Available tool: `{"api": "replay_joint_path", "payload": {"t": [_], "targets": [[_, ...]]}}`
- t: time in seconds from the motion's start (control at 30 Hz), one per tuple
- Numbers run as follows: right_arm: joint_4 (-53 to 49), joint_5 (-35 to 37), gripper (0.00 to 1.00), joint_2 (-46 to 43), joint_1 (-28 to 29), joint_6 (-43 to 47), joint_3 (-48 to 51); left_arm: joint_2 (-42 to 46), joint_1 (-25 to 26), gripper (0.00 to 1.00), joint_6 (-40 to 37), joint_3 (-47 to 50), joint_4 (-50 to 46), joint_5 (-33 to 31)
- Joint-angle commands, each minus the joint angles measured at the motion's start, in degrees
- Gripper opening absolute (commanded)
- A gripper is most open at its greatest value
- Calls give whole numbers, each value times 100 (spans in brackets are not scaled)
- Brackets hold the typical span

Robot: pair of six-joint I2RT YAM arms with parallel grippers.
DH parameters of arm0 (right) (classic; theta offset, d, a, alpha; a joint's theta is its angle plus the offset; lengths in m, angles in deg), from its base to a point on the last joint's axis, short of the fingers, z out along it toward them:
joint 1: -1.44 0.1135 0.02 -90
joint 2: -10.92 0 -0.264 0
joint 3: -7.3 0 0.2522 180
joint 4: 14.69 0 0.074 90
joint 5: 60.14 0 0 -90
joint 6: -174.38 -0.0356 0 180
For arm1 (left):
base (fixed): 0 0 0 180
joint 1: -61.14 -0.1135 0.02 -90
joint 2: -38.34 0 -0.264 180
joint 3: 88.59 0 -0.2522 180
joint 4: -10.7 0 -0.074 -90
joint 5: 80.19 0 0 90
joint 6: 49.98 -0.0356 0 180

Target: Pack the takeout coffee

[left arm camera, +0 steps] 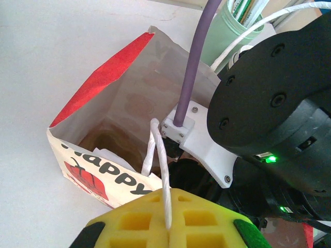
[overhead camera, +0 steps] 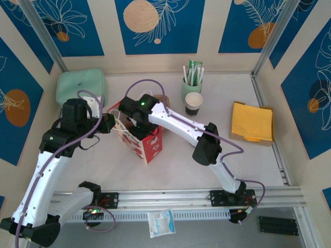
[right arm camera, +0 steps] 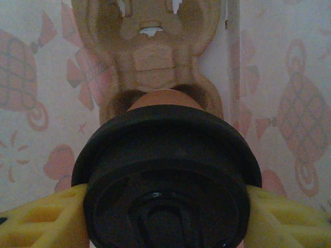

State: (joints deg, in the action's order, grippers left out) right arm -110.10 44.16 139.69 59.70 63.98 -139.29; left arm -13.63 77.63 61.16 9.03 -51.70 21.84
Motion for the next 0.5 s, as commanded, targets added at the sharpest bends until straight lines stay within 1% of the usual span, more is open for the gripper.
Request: {"api": "replay_joint_path", "payload": {"t": [0.0,0.47], "targets": [[11,-165,53,-194,-21,-67,100,29,-58,0,50,-2,65,110],[111,-299,53,-194,-28,-51,277,22,-58,0,48,3,70,114]]}}
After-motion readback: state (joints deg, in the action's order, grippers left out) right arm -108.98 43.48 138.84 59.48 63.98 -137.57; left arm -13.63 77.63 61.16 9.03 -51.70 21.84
